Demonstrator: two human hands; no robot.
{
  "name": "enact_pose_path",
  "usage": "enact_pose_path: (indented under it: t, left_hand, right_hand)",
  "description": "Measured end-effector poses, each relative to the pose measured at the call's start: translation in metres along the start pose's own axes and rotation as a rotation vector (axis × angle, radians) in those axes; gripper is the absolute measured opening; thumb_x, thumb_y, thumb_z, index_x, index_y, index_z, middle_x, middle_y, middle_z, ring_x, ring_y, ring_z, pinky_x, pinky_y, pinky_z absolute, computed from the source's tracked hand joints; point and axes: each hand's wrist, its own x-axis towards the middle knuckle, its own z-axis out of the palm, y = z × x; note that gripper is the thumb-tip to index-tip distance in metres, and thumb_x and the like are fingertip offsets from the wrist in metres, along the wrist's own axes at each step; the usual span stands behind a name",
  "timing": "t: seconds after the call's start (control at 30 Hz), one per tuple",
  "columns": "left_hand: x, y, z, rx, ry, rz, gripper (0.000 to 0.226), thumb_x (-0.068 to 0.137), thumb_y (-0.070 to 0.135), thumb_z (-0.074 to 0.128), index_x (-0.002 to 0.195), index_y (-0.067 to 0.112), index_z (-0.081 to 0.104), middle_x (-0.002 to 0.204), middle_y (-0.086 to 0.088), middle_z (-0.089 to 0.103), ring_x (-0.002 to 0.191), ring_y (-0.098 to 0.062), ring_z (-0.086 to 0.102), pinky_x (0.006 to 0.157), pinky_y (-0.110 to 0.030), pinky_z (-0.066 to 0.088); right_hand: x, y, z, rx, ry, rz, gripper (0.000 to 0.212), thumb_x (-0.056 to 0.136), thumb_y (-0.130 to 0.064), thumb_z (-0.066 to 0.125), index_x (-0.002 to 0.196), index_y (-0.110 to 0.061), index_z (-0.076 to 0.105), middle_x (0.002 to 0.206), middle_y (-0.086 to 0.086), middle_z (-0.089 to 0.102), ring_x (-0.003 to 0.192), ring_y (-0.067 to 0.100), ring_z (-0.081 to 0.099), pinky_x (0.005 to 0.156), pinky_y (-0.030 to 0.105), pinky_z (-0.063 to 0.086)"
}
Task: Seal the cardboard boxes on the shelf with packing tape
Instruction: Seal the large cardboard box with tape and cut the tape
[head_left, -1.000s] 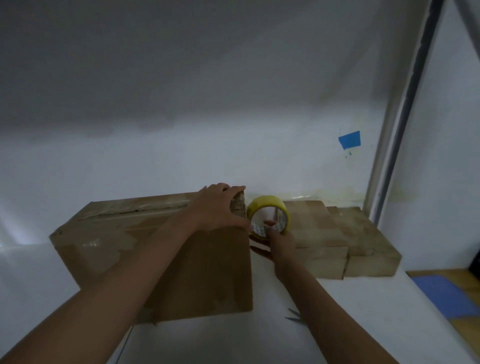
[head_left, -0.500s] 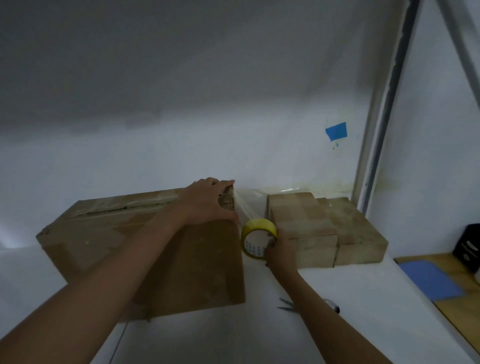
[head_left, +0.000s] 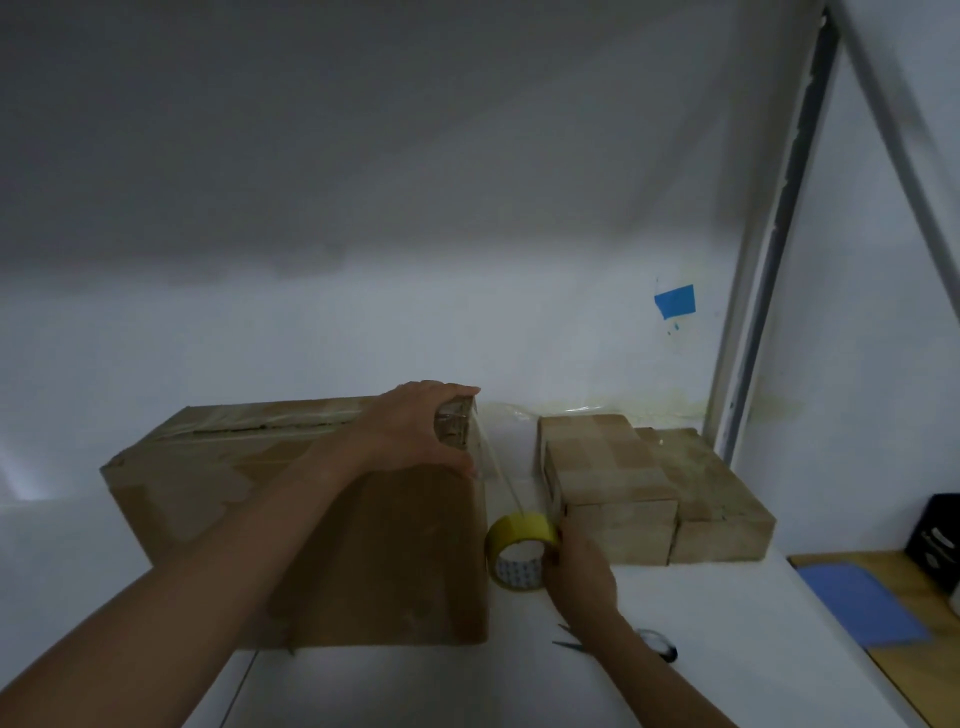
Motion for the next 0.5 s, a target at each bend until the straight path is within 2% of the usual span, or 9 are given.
enact_pose_path:
  t: [0.03, 0.1, 0.17, 0.23, 0.3, 0.37, 0.5]
  left_hand:
    - [-0.003, -0.001, -0.001, -0.019, 0.011, 0.010, 0.098, 0.063, 0.062, 0.084, 0.146, 0.044, 0.036, 0.146, 0.012, 0.043, 0.131, -0.012, 0.040, 0.104, -0.032, 0.036]
    - [-0.006, -0.004, -0.005, -0.050, 0.028, 0.025, 0.096, 0.061, 0.061, 0.085, 0.144, 0.045, 0.039, 0.143, 0.015, 0.045, 0.128, -0.010, 0.042, 0.103, -0.031, 0.038]
    - [-0.008, -0.005, -0.010, -0.105, 0.030, 0.030, 0.094, 0.059, 0.060, 0.087, 0.141, 0.047, 0.043, 0.139, 0.018, 0.047, 0.125, -0.007, 0.044, 0.103, -0.031, 0.040]
    - [-0.010, -0.005, -0.018, -0.186, 0.028, 0.038, 0.094, 0.053, 0.062, 0.087, 0.138, 0.049, 0.046, 0.135, 0.022, 0.050, 0.122, -0.005, 0.047, 0.104, -0.033, 0.043]
    - [-0.012, -0.004, -0.029, -0.267, 0.037, 0.052, 0.094, 0.050, 0.064, 0.082, 0.136, 0.049, 0.049, 0.132, 0.024, 0.053, 0.119, -0.003, 0.051, 0.103, -0.034, 0.046]
    - [-0.015, -0.004, -0.041, -0.315, 0.053, 0.061, 0.089, 0.051, 0.063, 0.080, 0.134, 0.051, 0.049, 0.132, 0.025, 0.053, 0.119, -0.002, 0.052, 0.103, -0.034, 0.047]
    - [-0.025, -0.012, -0.067, -0.397, 0.115, 0.076, 0.081, 0.056, 0.059, 0.082, 0.131, 0.053, 0.052, 0.136, 0.023, 0.052, 0.125, -0.003, 0.050, 0.109, -0.039, 0.044]
  right_hand:
    - [-0.002, 0.004, 0.001, 0.105, -0.033, 0.056, 0.009, 0.095, -0.016, 0.049, 0.099, -0.011, 0.055, 0.085, 0.006, 0.061, 0.085, 0.025, 0.063, 0.069, 0.034, 0.049]
    - [-0.004, 0.010, 0.003, 0.414, -0.133, 0.252, 0.022, 0.095, -0.025, 0.055, 0.098, -0.003, 0.059, 0.081, 0.012, 0.063, 0.075, 0.030, 0.065, 0.063, 0.040, 0.054]
    - [-0.005, 0.009, 0.003, 0.771, -0.271, 0.488, 0.033, 0.095, -0.030, 0.059, 0.111, -0.002, 0.057, 0.096, 0.019, 0.065, 0.078, 0.035, 0.068, 0.060, 0.039, 0.055]
    - [-0.005, 0.003, -0.001, 0.998, -0.371, 0.608, 0.040, 0.096, -0.035, 0.057, 0.121, -0.004, 0.050, 0.111, 0.025, 0.063, 0.091, 0.043, 0.067, 0.067, 0.044, 0.056]
    - [-0.007, -0.007, -0.004, 1.124, -0.439, 0.639, 0.043, 0.097, -0.044, 0.051, 0.122, -0.010, 0.045, 0.118, 0.029, 0.059, 0.099, 0.047, 0.064, 0.071, 0.049, 0.055]
    - [-0.010, -0.020, -0.010, 1.192, -0.471, 0.622, 0.044, 0.098, -0.052, 0.043, 0.122, -0.015, 0.043, 0.119, 0.028, 0.059, 0.100, 0.045, 0.062, 0.069, 0.048, 0.055]
    - [-0.006, -0.046, -0.034, 1.093, -0.371, 0.459, 0.046, 0.102, -0.048, 0.034, 0.116, -0.009, 0.054, 0.100, 0.016, 0.065, 0.078, 0.034, 0.063, 0.060, 0.039, 0.053]
